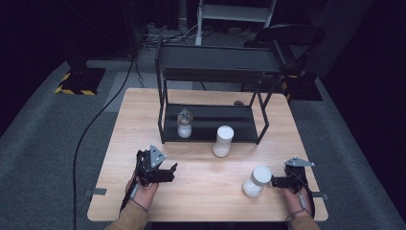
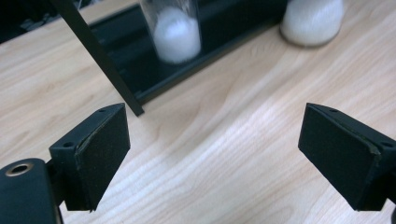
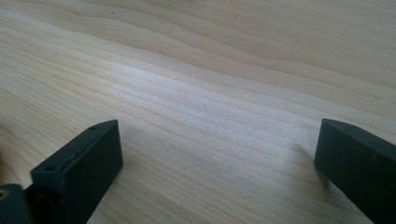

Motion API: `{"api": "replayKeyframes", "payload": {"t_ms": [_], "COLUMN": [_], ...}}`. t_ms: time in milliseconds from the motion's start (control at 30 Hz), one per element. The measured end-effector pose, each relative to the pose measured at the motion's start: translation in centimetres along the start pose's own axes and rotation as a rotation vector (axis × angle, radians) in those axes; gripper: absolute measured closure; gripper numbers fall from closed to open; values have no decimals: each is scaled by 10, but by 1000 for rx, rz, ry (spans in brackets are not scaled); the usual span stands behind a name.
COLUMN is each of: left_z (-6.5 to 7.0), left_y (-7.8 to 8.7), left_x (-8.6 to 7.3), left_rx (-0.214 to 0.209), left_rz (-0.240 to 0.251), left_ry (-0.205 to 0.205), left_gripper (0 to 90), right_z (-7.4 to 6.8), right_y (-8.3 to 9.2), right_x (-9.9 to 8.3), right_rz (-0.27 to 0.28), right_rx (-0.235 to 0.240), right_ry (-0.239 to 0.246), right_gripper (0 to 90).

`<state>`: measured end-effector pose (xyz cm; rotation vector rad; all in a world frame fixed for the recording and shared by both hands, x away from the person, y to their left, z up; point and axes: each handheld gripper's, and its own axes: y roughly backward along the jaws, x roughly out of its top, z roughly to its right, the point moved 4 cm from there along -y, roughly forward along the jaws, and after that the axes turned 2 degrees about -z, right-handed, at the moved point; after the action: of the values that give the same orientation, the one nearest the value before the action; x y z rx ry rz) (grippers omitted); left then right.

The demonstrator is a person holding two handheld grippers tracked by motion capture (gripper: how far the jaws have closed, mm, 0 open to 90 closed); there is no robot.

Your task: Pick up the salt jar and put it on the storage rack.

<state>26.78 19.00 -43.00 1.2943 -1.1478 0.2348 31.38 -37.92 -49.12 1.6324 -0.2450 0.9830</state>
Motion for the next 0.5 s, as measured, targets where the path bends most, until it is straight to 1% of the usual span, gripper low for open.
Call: {"api": "replayKeyframes", "payload": {"t_ms": [200, 267, 500], "left_z": [3, 3, 0], "left_y": [-8, -11, -19], "left_x": [-7, -9, -18], "left_rx": [-8, -11, -23], "left_rz": [-35, -46, -96], "left_ry": [5, 13, 32], "left_gripper": [85, 84, 83], "right_z": [0, 0, 0], "right_y": [0, 0, 0], "right_x": [0, 0, 0], "right_rz": [0, 0, 0], "right_rx": [0, 0, 0], "right_ry": [0, 0, 1], "right_gripper": [8, 8, 8]}}
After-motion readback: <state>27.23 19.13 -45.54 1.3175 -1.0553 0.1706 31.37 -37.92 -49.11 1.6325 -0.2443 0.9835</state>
